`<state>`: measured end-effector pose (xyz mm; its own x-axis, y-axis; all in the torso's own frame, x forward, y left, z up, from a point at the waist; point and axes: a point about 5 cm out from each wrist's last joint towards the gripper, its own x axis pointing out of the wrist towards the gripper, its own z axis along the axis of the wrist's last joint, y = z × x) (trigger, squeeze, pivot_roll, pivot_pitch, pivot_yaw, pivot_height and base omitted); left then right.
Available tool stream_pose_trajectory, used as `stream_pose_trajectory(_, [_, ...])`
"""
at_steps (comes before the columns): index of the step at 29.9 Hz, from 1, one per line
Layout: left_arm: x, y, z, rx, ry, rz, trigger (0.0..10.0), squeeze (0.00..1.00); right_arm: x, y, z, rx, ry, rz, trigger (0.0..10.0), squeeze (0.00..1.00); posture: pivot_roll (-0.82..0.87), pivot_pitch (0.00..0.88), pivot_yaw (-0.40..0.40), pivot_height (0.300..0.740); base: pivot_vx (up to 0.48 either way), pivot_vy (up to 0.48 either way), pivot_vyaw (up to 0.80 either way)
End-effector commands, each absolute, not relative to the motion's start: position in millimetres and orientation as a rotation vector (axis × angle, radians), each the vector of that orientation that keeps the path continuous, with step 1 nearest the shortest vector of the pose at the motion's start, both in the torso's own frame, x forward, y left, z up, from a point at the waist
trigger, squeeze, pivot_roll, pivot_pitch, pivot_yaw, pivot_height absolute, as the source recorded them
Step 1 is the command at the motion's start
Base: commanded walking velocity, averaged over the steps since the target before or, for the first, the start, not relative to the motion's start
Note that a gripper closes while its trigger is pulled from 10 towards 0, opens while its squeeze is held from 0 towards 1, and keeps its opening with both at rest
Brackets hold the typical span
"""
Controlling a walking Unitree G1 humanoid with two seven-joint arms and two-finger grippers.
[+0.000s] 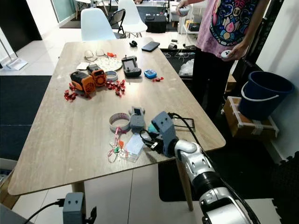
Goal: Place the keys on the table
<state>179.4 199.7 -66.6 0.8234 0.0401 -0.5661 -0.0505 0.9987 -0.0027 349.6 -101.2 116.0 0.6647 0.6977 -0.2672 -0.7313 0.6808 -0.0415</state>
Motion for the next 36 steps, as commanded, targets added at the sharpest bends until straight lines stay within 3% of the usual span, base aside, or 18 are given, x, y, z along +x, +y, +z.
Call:
stream_pose_trajectory(1, [174,199,-70,-0.032,0.628,0.054,10.0,0.00,349,-104,111,-0.144,0.266,0.801,10.0,0.00,0.06,0.061,-0.017,0.740,0.000,0.000,0.00])
stream_pose_trajectory(7, [173,199,-71,-0.033,0.629,0.053,10.0,0.00,348,-104,111,-0.128,0.273,0.804,10.0,0.00,0.06,0.062,-0.018,0.740,0.000,0.000,0.00])
stream_pose_trajectory(8, [173,199,-71,-0.034,0.630,0.052,10.0,0.00,348,-104,111,-0.123,0.275,0.804,10.0,0.11,0.06,0.062,-0.018,0.740,0.000,0.000,0.00])
stream_pose_trajectory(11, [173,199,-71,-0.034,0.630,0.052,10.0,0.00,348,-104,111,-0.123,0.275,0.804,10.0,0.11,0.06,0.062,-0.018,0.740,0.000,0.000,0.00])
stream_pose_trajectory(12, [173,199,-71,-0.034,0.630,0.052,10.0,0.00,348,-104,111,-0.113,0.279,0.803,10.0,0.43,0.06,0.062,-0.017,0.740,0.000,0.000,0.00])
stream_pose_trajectory(13, [173,199,-71,-0.034,0.630,0.052,10.0,0.00,348,-104,111,-0.113,0.279,0.803,10.0,0.43,0.06,0.062,-0.017,0.740,0.000,0.000,0.00])
stream_pose_trajectory(14, [173,199,-71,-0.033,0.631,0.053,10.0,0.00,349,-104,111,-0.106,0.283,0.797,10.0,1.00,0.06,0.062,-0.017,0.740,0.000,0.000,0.00])
stream_pose_trajectory(16, [173,199,-71,-0.032,0.632,0.054,10.0,0.00,351,-105,112,-0.115,0.276,0.779,10.0,1.00,0.06,0.061,-0.017,0.740,0.000,0.000,0.00])
stream_pose_trajectory(17, [173,200,-71,-0.031,0.633,0.055,10.0,0.00,352,-106,114,-0.119,0.265,0.760,10.0,0.27,0.06,0.062,-0.017,0.740,0.000,0.000,0.00])
stream_pose_trajectory(18, [173,200,-71,-0.030,0.634,0.056,10.0,0.00,354,-107,115,-0.123,0.256,0.747,10.0,0.27,0.06,0.062,-0.017,0.740,0.000,0.000,0.00])
stream_pose_trajectory(19, [173,200,-71,-0.030,0.634,0.056,10.0,0.00,355,-107,117,-0.122,0.249,0.738,10.0,0.00,0.06,0.063,-0.017,0.740,0.000,0.000,0.00])
stream_pose_trajectory(28, [172,201,-72,-0.030,0.641,0.056,10.0,0.00,367,-117,145,0.018,0.098,0.628,10.0,0.00,0.06,0.061,-0.016,0.740,0.000,0.000,0.00])
stream_pose_trajectory(33, [170,202,-73,-0.027,0.649,0.053,10.0,0.00,382,-154,167,0.103,-0.025,0.347,10.0,0.00,0.06,0.057,-0.013,0.740,0.000,0.000,0.00])
stream_pose_trajectory(36, [170,202,-73,-0.025,0.653,0.051,10.0,0.00,385,-173,162,0.126,0.011,0.228,10.0,0.00,0.05,0.055,-0.011,0.740,0.000,0.000,0.00])
